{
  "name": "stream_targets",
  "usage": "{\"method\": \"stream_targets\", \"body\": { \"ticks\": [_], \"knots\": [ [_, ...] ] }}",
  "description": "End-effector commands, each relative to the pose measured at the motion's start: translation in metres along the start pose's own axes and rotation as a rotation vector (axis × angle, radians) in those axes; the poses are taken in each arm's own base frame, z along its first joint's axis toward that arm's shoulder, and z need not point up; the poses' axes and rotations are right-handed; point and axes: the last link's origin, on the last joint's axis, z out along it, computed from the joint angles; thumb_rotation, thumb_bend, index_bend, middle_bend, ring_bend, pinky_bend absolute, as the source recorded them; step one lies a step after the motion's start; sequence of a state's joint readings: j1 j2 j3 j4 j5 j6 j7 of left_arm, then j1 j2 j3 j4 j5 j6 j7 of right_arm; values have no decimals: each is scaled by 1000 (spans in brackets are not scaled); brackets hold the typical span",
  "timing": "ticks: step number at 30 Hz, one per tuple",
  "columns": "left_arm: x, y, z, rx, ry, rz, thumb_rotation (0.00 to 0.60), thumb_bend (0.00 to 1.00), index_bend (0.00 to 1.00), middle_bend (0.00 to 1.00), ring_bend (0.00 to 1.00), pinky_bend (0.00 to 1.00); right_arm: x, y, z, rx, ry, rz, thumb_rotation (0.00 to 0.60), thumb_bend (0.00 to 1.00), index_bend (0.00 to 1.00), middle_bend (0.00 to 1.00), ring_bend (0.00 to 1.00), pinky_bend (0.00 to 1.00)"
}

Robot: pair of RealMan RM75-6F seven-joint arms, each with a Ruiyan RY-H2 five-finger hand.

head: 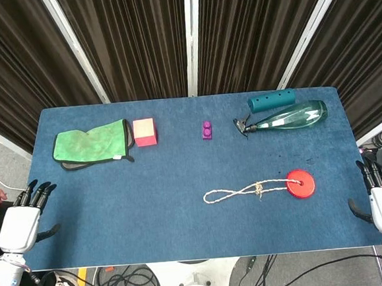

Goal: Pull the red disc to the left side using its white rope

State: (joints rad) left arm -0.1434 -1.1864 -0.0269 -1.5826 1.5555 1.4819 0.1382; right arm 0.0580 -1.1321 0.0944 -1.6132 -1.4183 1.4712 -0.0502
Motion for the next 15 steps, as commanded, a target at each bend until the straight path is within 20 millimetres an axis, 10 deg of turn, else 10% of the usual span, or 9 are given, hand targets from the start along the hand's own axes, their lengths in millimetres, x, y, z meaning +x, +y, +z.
{"method": "stream_targets", "body": {
  "ticks": [1,15],
  "knots": [
    [1,-1,0,5,4,1,600,117,154,135,43,212,0,0,0,0,1,0,600,229,0,0,0,0],
    [-1,51,40,-213,-40,-44,600,117,154,135,43,212,7,6,-1,-17,18,-15,600,229,0,0,0,0]
  ]
}}
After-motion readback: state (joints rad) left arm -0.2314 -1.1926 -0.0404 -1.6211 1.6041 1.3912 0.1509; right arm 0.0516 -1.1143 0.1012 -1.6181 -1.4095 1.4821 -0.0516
